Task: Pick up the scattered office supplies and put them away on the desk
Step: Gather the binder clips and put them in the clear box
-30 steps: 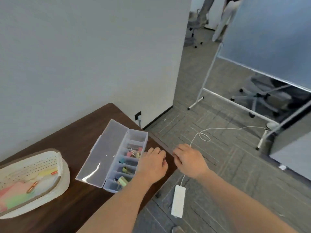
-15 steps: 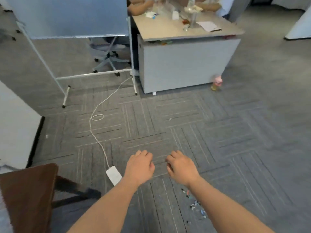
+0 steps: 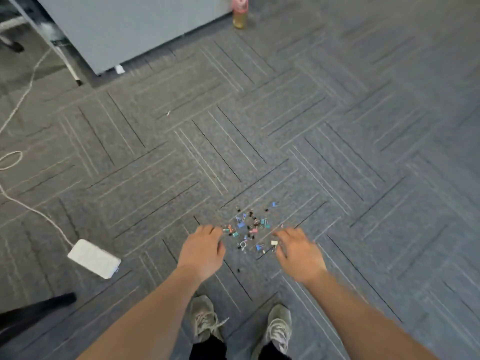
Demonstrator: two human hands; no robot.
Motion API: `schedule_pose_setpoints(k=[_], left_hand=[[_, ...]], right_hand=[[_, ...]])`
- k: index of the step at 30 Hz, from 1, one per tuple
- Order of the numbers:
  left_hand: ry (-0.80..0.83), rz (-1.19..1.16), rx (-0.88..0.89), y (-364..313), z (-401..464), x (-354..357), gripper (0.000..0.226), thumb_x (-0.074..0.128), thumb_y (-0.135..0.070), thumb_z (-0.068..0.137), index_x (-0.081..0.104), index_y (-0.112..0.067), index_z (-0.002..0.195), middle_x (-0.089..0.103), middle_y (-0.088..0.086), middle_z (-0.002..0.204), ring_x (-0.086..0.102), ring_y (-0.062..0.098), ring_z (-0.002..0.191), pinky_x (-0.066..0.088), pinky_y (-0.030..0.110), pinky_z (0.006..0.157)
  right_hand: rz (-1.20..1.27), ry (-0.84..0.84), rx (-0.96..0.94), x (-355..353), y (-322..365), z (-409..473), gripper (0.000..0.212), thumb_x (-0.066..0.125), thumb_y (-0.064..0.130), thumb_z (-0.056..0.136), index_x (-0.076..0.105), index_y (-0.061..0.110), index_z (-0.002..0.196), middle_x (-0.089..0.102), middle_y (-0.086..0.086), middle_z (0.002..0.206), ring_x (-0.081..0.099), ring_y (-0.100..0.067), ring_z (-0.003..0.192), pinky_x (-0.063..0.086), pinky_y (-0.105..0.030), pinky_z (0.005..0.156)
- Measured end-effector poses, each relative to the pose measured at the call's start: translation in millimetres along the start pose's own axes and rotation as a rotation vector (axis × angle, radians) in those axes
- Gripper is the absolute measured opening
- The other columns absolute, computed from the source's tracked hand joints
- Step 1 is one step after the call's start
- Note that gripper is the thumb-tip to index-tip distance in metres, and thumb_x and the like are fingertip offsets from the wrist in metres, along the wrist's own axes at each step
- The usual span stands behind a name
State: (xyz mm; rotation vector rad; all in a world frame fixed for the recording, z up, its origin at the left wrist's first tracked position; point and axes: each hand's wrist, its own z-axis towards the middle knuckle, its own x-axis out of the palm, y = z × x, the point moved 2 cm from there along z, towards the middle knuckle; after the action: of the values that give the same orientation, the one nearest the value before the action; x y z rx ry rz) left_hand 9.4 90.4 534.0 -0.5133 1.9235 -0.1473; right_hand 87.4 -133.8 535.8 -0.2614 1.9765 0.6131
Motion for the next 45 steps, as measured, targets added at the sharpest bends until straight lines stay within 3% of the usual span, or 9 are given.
schedule_pose_setpoints(k=[5, 10, 20, 24, 27, 34, 37, 41, 45], left_hand=[[0.075, 0.004, -0.021, 32, 80, 134, 0.04, 0.035, -0.024, 0.097, 0.04, -0.019, 0.137, 0.042, 0.0, 0.137, 0.034, 0.02, 0.126, 0.041, 0.036, 0.099], [0.126, -0.056, -0.158, 86, 152, 273, 0.05, 0.033, -0.028, 0.099, 0.02, -0.028, 0.148, 0.011, 0.001, 0.158, 0.01, 0.026, 0.143, 0.025, 0.044, 0.113], [0.034, 0.082, -0.176, 173, 284, 446, 0.06, 0.017, -0.055, 0.096, -0.015, -0.043, 0.145, -0.028, 0.002, 0.153, -0.022, 0.026, 0.142, -0.004, 0.051, 0.116], [-0.053, 0.139, -0.093, 170, 318, 471, 0.064, 0.009, -0.063, 0.091, -0.019, -0.041, 0.144, -0.027, 0.002, 0.153, -0.027, 0.026, 0.139, -0.011, 0.05, 0.115], [-0.056, 0.221, 0.145, 152, 323, 485, 0.063, 0.001, -0.063, 0.09, -0.022, -0.039, 0.143, -0.025, 0.003, 0.155, -0.028, 0.024, 0.14, -0.007, 0.049, 0.116], [-0.002, 0.361, 0.449, 138, 333, 486, 0.082, 0.022, -0.075, 0.084, -0.019, -0.038, 0.145, -0.029, 0.002, 0.154, -0.028, 0.026, 0.14, -0.005, 0.053, 0.115], [-0.012, 0.406, 0.44, 133, 336, 490, 0.088, 0.022, -0.079, 0.079, -0.017, -0.037, 0.146, -0.024, 0.001, 0.156, -0.026, 0.024, 0.141, -0.008, 0.052, 0.115], [-0.092, 0.292, 0.345, 130, 343, 486, 0.082, 0.028, -0.066, 0.083, 0.003, -0.027, 0.15, 0.005, 0.004, 0.159, -0.006, 0.023, 0.145, 0.003, 0.045, 0.118], [-0.134, 0.217, 0.31, 141, 342, 484, 0.075, 0.028, -0.065, 0.086, 0.02, -0.022, 0.146, 0.013, 0.004, 0.157, 0.002, 0.023, 0.145, 0.013, 0.047, 0.117]], right_hand=[[-0.002, 0.124, 0.086, 126, -84, 47, 0.047, 0.041, 0.026, 0.094, 0.034, 0.029, 0.141, 0.036, 0.005, 0.143, 0.034, -0.019, 0.129, 0.045, -0.039, 0.091], [0.01, 0.156, 0.139, 259, -154, 112, 0.054, 0.039, 0.036, 0.097, 0.023, 0.034, 0.148, 0.015, 0.003, 0.158, 0.014, -0.022, 0.143, 0.033, -0.049, 0.109], [-0.131, 0.089, 0.065, 400, -248, 282, 0.061, 0.025, 0.063, 0.094, 0.0, 0.048, 0.148, -0.015, 0.005, 0.159, -0.015, -0.029, 0.145, 0.01, -0.056, 0.116], [-0.169, 0.08, 0.008, 420, -257, 318, 0.065, 0.018, 0.07, 0.09, -0.002, 0.048, 0.148, -0.015, 0.005, 0.159, -0.017, -0.029, 0.144, 0.011, -0.058, 0.111], [-0.163, 0.086, -0.115, 440, -251, 302, 0.068, 0.013, 0.073, 0.089, -0.003, 0.045, 0.149, -0.012, 0.005, 0.159, -0.014, -0.024, 0.145, 0.013, -0.061, 0.112], [-0.335, 0.095, -0.379, 484, -258, 224, 0.103, 0.024, 0.091, 0.072, -0.004, 0.033, 0.152, -0.009, -0.008, 0.16, -0.014, -0.03, 0.145, -0.001, -0.055, 0.116], [-0.305, -0.001, -0.358, 492, -250, 234, 0.097, 0.031, 0.083, 0.08, -0.001, 0.027, 0.153, -0.006, -0.013, 0.16, -0.009, -0.032, 0.146, 0.008, -0.055, 0.116], [-0.286, -0.034, -0.346, 490, -230, 259, 0.081, 0.03, 0.07, 0.089, 0.008, 0.027, 0.153, 0.002, -0.007, 0.161, -0.001, -0.028, 0.147, 0.008, -0.053, 0.117], [-0.287, -0.078, -0.331, 487, -230, 265, 0.063, 0.033, 0.061, 0.094, 0.026, 0.031, 0.149, 0.026, -0.005, 0.156, 0.025, -0.028, 0.141, 0.019, -0.051, 0.115]])
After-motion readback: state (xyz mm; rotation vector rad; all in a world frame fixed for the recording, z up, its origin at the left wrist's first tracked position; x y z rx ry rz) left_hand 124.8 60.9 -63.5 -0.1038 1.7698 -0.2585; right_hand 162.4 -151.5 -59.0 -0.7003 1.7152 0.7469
